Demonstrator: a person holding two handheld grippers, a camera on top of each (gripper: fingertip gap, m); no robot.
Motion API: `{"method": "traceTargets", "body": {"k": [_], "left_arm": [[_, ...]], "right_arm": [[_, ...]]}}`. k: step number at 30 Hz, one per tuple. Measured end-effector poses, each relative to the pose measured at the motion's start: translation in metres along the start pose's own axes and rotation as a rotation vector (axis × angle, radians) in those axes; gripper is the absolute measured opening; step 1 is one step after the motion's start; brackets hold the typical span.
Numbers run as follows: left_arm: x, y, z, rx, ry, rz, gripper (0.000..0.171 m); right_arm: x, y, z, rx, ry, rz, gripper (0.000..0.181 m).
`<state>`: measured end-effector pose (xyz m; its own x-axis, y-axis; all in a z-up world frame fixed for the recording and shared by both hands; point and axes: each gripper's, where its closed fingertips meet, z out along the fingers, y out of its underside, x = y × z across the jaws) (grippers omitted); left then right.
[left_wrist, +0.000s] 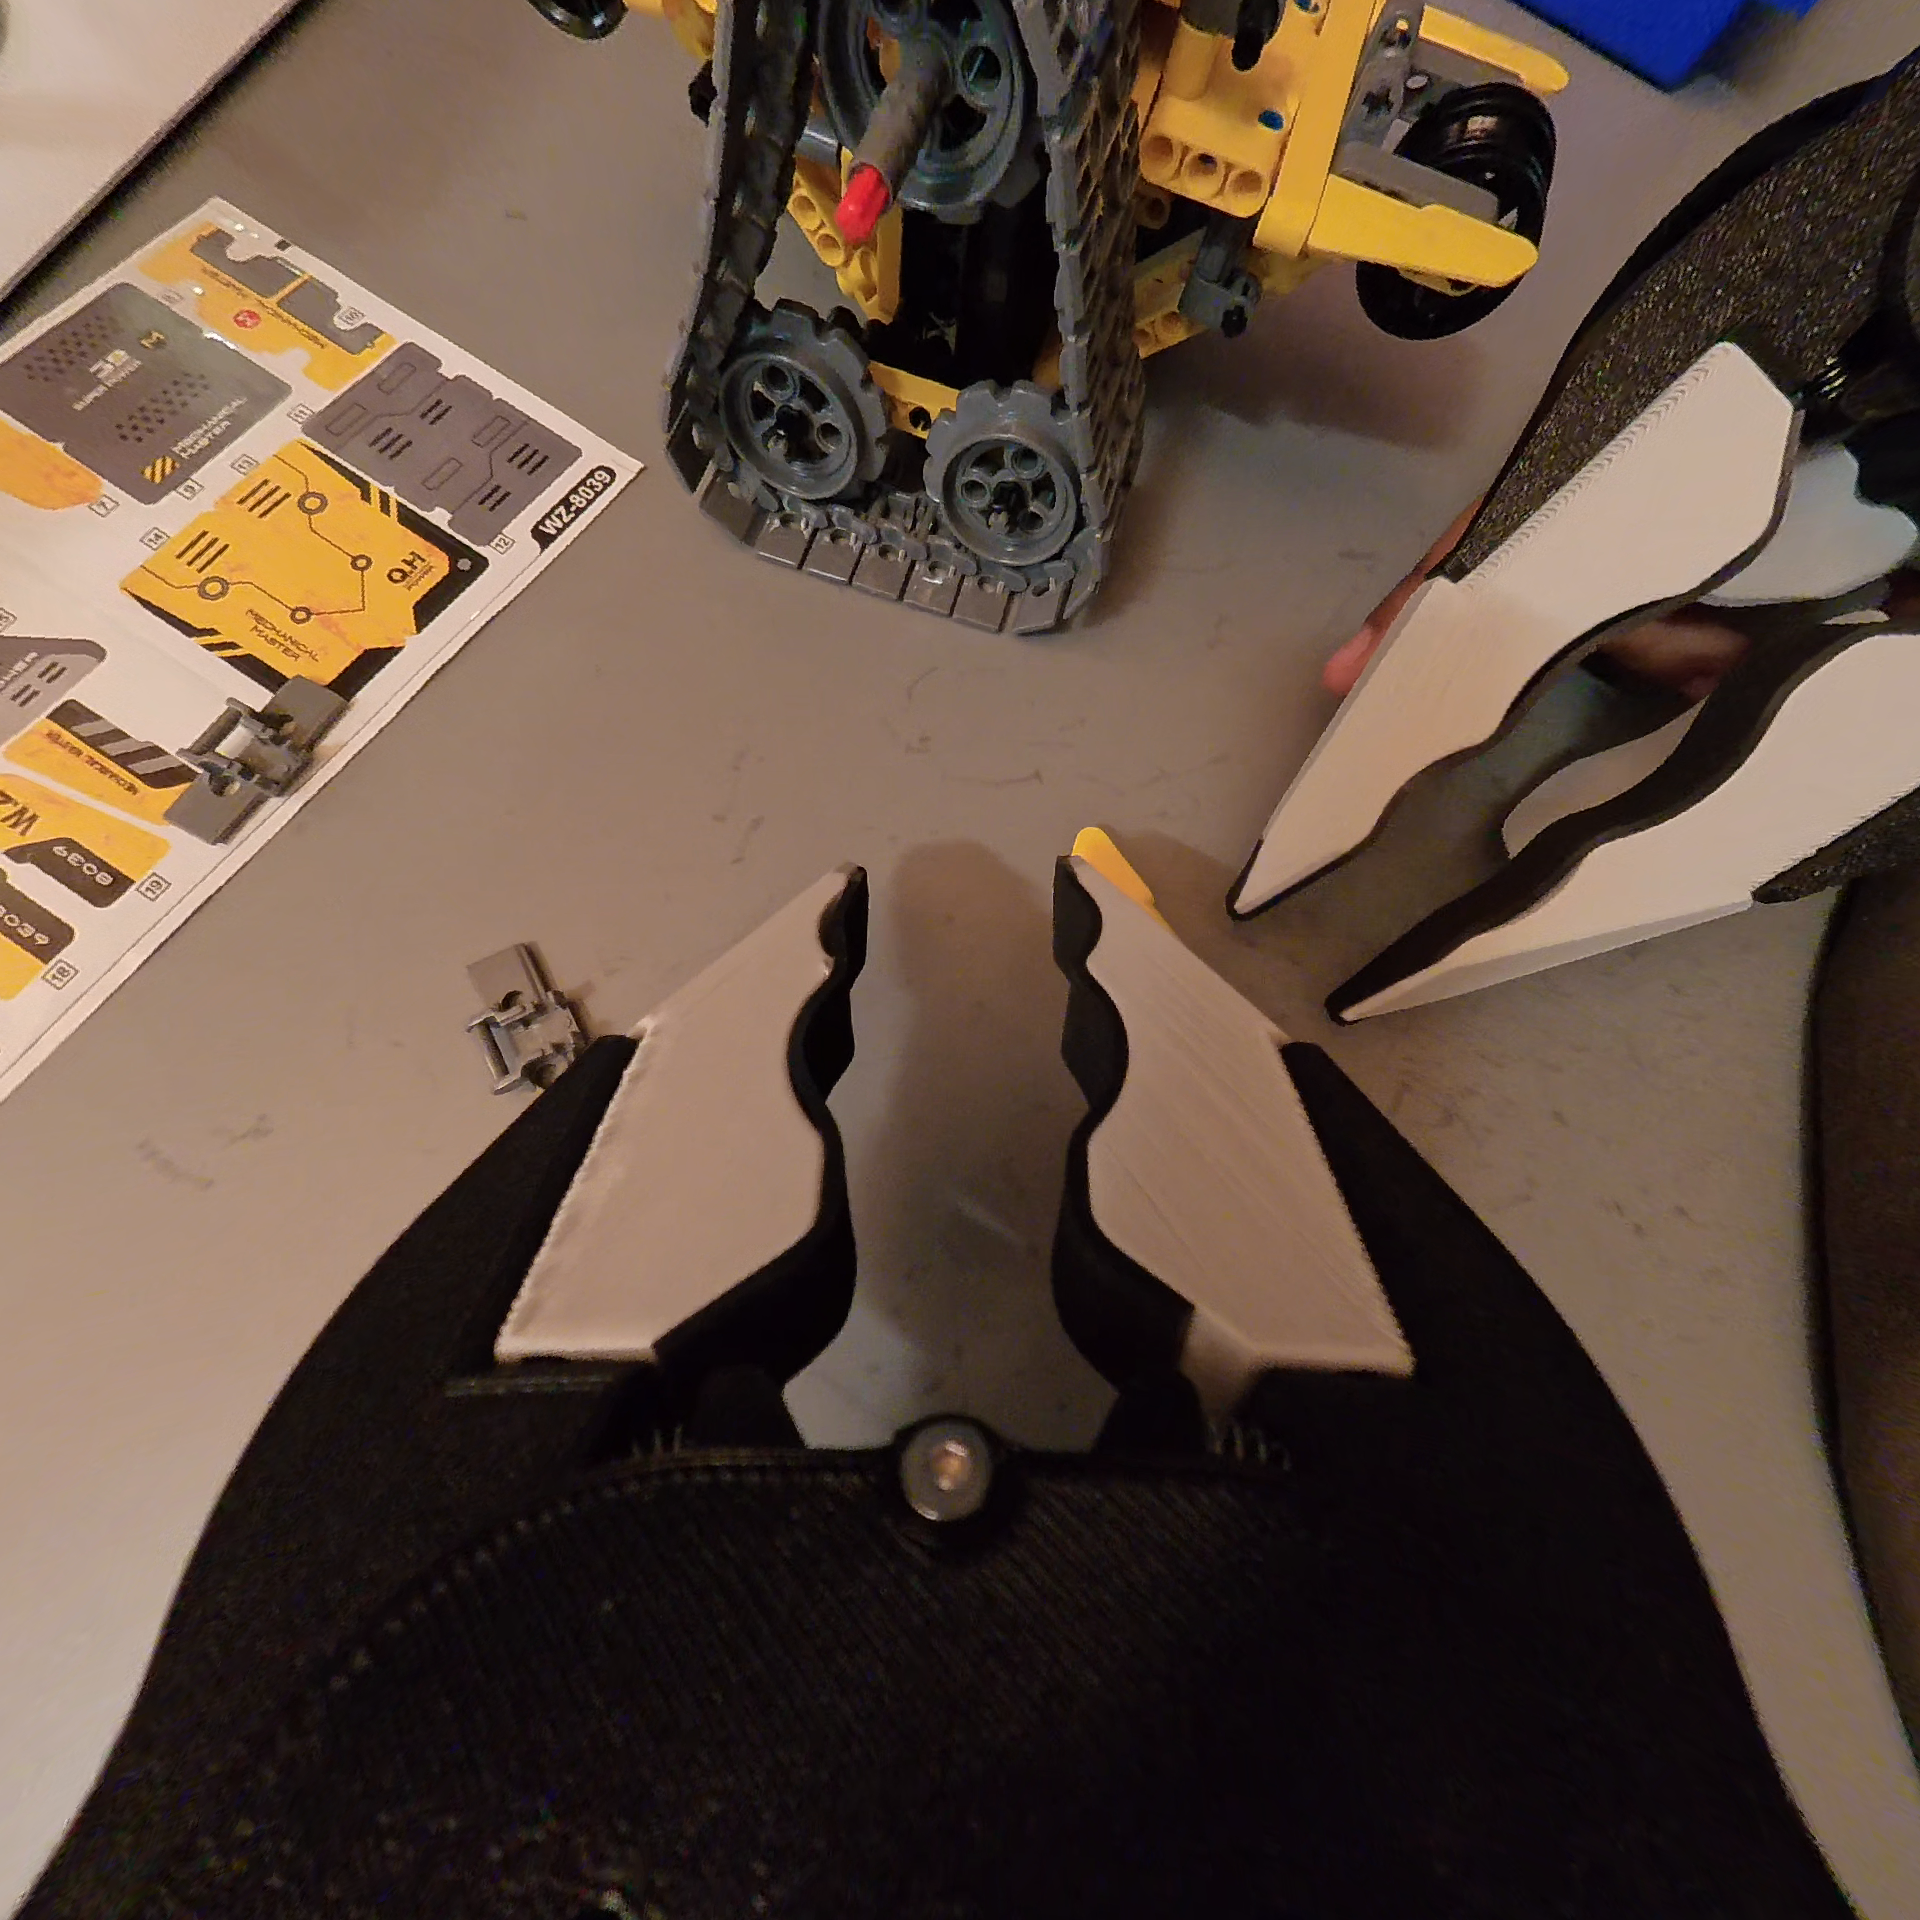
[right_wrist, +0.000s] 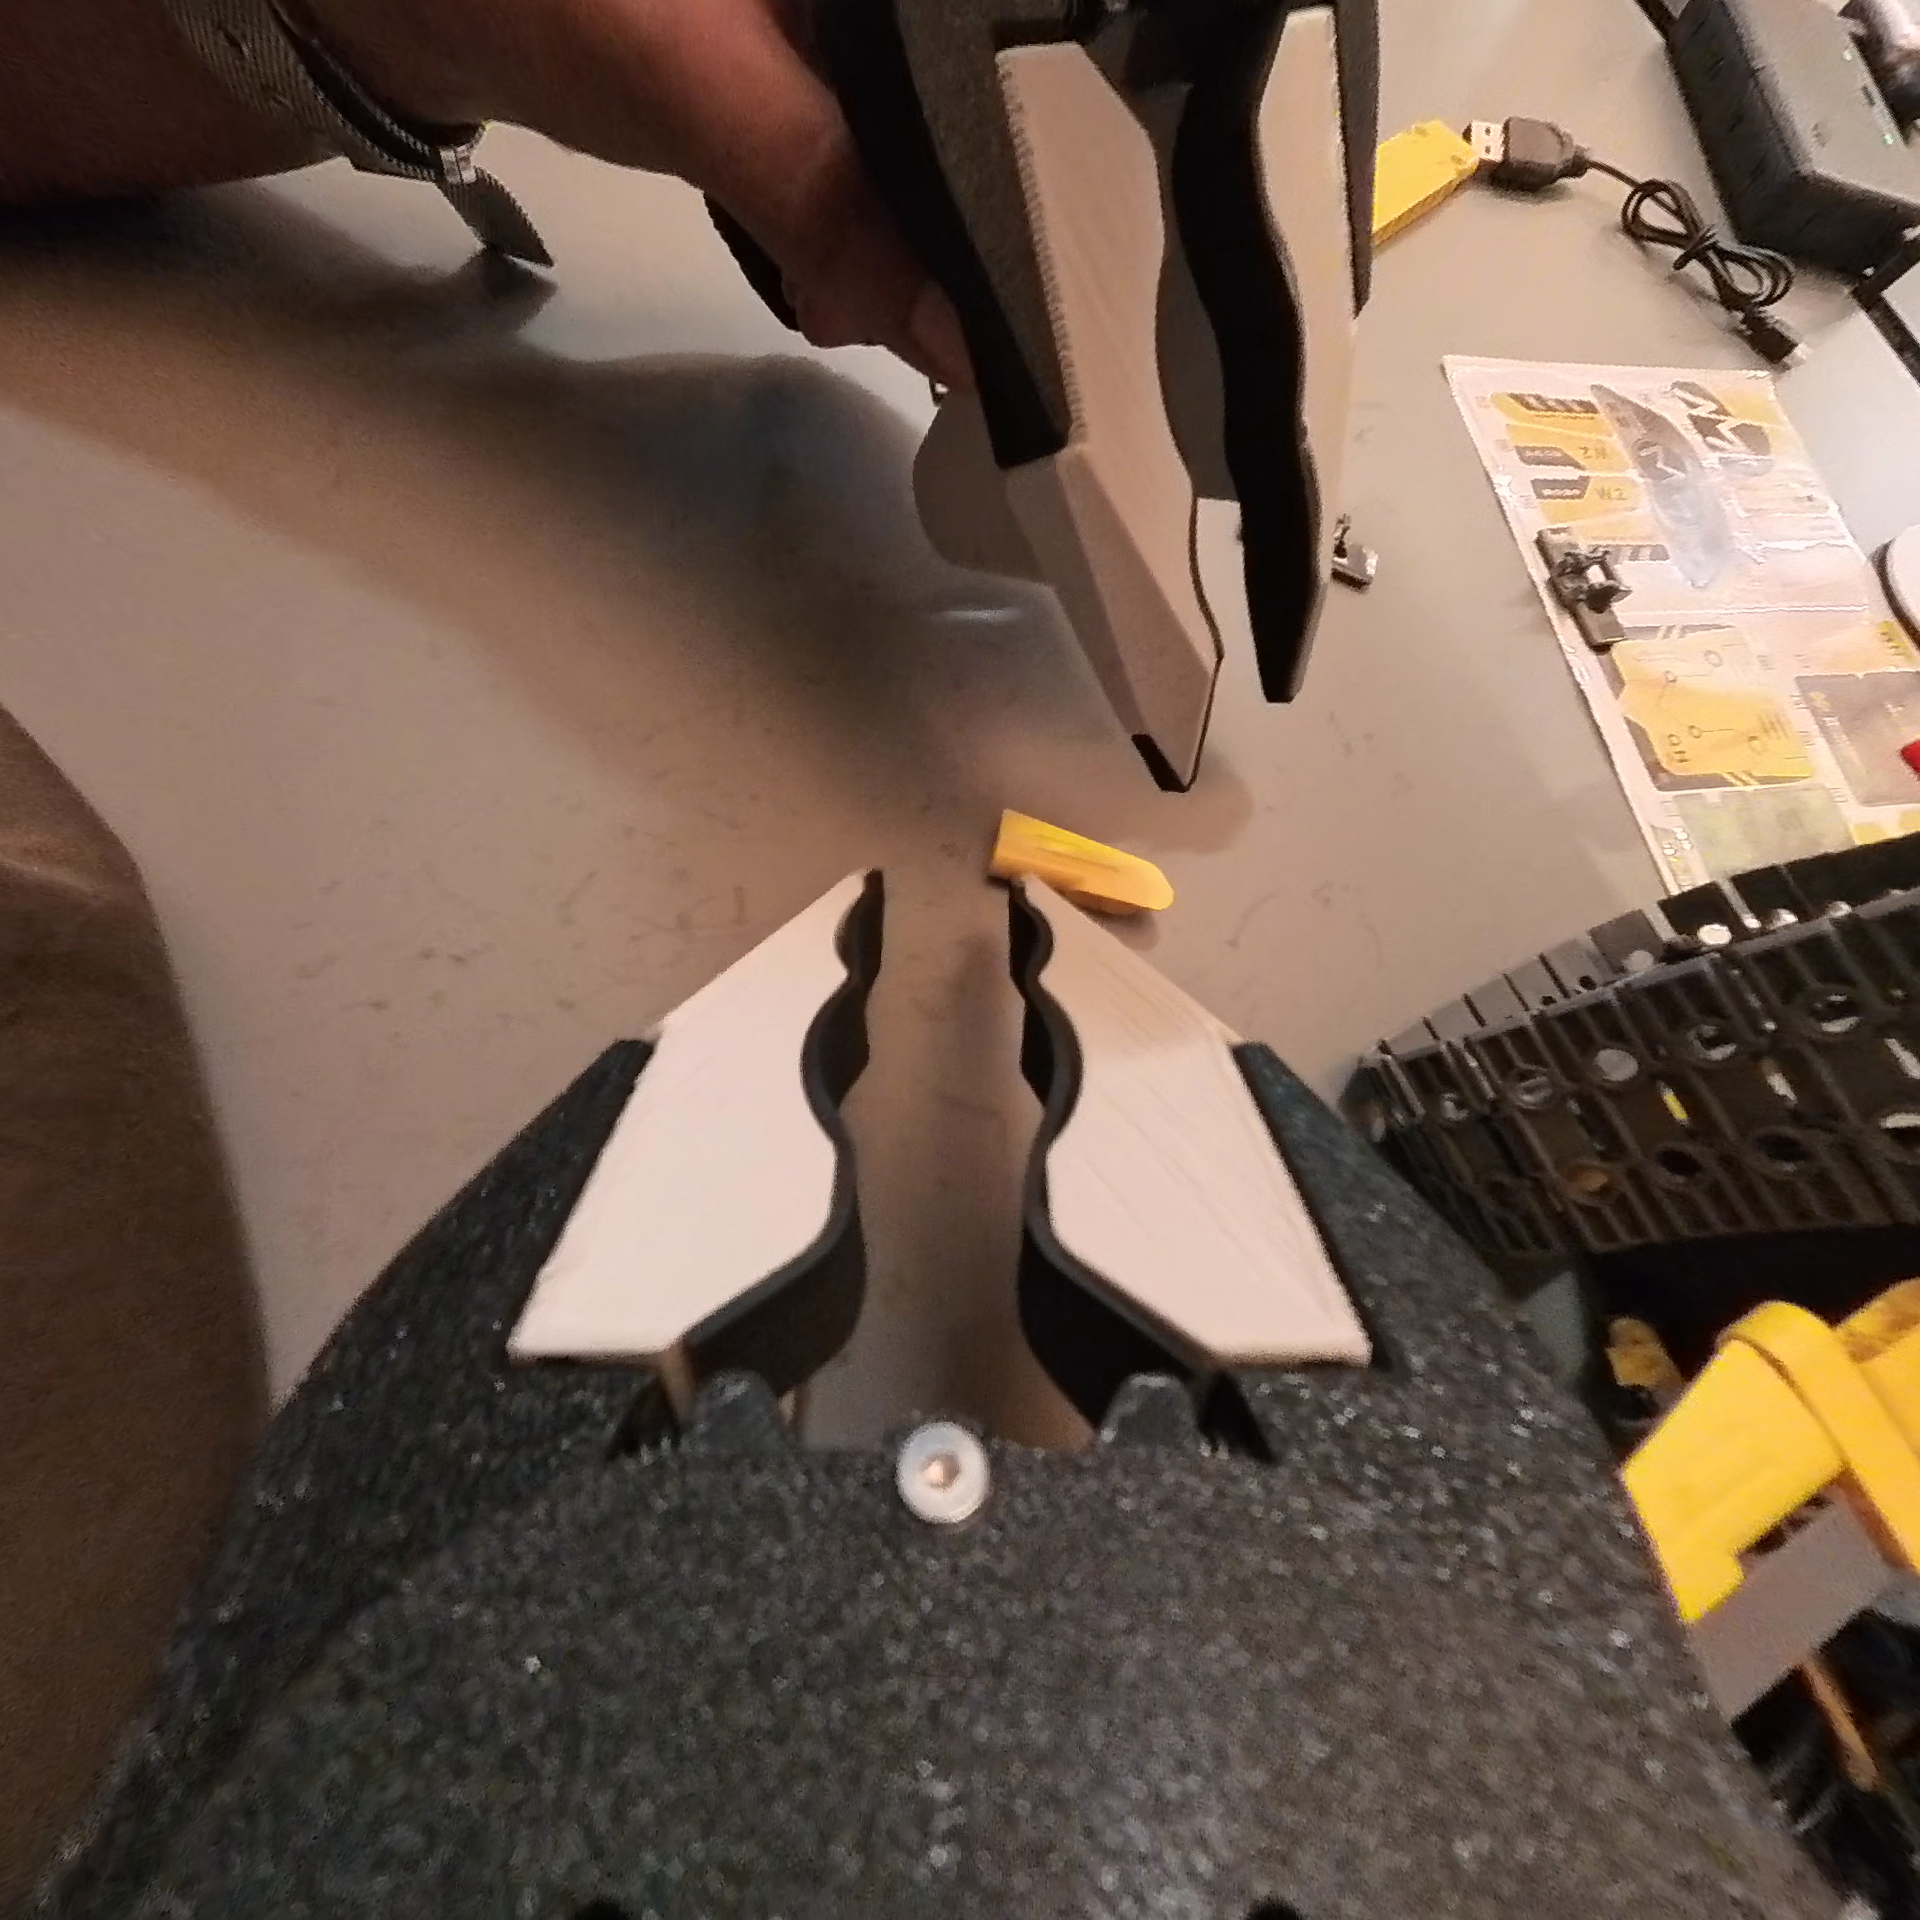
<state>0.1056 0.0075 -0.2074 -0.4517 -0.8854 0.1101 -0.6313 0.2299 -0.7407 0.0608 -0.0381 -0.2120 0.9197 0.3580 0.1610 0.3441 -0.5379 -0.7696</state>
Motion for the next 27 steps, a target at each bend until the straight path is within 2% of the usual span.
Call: {"method": "traceTargets", "body": {"k": [2,6,9,15,21,27], "left_arm": [[0.0,0.0,0.0,-0.004,0.0,0.002,0.034],[0.013,0.012,0.0,-0.08,0.082,0.019,0.009],[0.018,0.02,-0.004,-0.127,0.116,0.03,0.0],[0.039,0.021,-0.007,-0.138,0.258,0.008,0.0],[0.049,0.027,0.001,-0.175,0.281,0.027,0.004],[0.048,0.022,0.0,-0.147,0.279,0.025,0.008]], "right_arm": [[0.001,0.001,0.0,-0.004,0.002,-0.001,0.024],[0.008,0.007,0.0,-0.032,0.029,0.026,0.024],[0.014,0.009,-0.001,-0.037,0.033,0.071,0.024],[0.016,0.009,-0.002,-0.031,0.026,0.102,0.024],[0.015,0.009,-0.001,-0.034,0.029,0.088,0.025],[0.016,0.008,-0.002,-0.029,0.027,0.095,0.025]]}}
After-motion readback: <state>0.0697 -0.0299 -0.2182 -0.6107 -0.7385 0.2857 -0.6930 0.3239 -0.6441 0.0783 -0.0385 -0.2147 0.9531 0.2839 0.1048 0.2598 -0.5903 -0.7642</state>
